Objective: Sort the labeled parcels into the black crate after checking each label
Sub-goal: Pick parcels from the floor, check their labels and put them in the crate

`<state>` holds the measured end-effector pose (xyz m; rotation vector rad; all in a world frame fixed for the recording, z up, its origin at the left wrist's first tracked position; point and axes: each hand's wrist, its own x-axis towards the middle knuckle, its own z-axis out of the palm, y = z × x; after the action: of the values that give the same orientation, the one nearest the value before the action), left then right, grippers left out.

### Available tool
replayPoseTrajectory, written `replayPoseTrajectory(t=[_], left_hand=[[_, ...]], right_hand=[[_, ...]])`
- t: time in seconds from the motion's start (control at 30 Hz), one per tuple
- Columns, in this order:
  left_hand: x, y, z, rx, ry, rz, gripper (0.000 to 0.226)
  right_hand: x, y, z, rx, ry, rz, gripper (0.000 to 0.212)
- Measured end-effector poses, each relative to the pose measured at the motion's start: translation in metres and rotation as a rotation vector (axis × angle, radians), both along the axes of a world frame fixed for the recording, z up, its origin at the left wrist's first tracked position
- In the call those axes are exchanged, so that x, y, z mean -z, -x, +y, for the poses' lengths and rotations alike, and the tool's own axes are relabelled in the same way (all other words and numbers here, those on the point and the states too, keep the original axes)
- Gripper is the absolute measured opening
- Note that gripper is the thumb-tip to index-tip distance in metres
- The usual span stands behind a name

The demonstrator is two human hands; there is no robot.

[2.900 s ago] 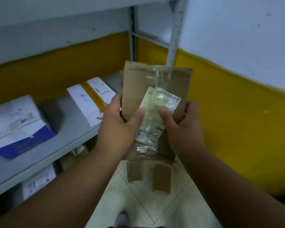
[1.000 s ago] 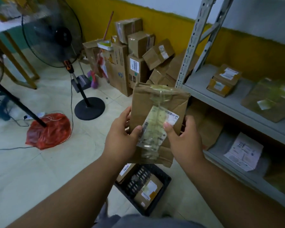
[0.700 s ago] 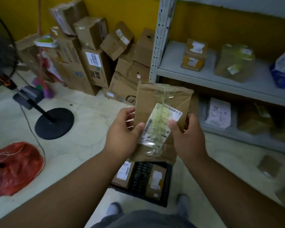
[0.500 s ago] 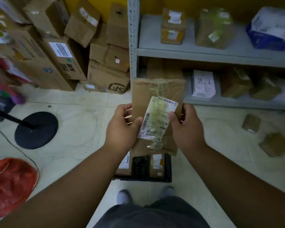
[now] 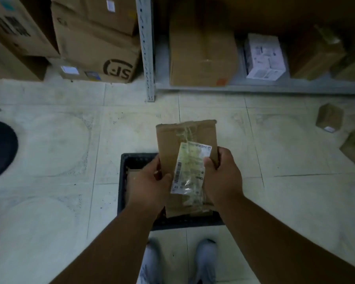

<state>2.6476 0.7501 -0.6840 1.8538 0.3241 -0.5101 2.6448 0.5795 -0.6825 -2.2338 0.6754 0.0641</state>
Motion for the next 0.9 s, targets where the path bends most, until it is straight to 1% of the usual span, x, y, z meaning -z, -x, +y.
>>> replayPoseTrajectory(t=[0.1,0.2,0.23,0.3,0.37,0.43,0.57,0.7,0.77,0.87,0.9], left_hand=[[0.081,0.025,0.006,0.048,0.063,0.07,0.06],[0.147,0.033,0.007,0.056,0.119,0.113,0.054],[0.168,0.035,0.005,0.065,0.124,0.122,0.053],[0.199,0.035,0.0,0.081,0.092,0.137,0.05],[0.23,0.034,0.0,0.095,0.036,0.146,0.038],[0.259,0.036,0.002,0.119,-0.021,0.168,0.03],[0.291,0.041,-0.002,0.15,-0.113,0.18,0.03],[0.305,0.037,-0.004,0.172,-0.182,0.187,0.044],[0.31,0.042,-0.004,0.206,-0.233,0.197,0.042],[0.316,0.05,-0.016,0.248,-0.261,0.209,0.03],[0.316,0.05,-0.022,0.298,-0.315,0.201,0.035]], right_hand=[[0.077,0.021,0.006,0.056,-0.013,0.111,0.026],[0.148,0.03,0.001,0.115,-0.097,0.177,0.015],[0.169,0.032,-0.001,0.132,-0.116,0.192,0.014],[0.205,0.034,-0.006,0.151,-0.14,0.212,0.02],[0.237,0.035,-0.009,0.128,-0.132,0.237,0.02],[0.266,0.037,-0.009,0.128,-0.18,0.26,0.02],[0.311,0.037,-0.013,0.132,-0.199,0.268,0.025],[0.333,0.027,-0.012,0.084,-0.174,0.346,0.035],[0.342,0.027,-0.012,0.017,-0.174,0.389,0.037],[0.351,0.031,-0.015,-0.029,-0.195,0.435,0.043],[0.352,0.031,-0.015,-0.078,-0.156,0.438,0.046]])
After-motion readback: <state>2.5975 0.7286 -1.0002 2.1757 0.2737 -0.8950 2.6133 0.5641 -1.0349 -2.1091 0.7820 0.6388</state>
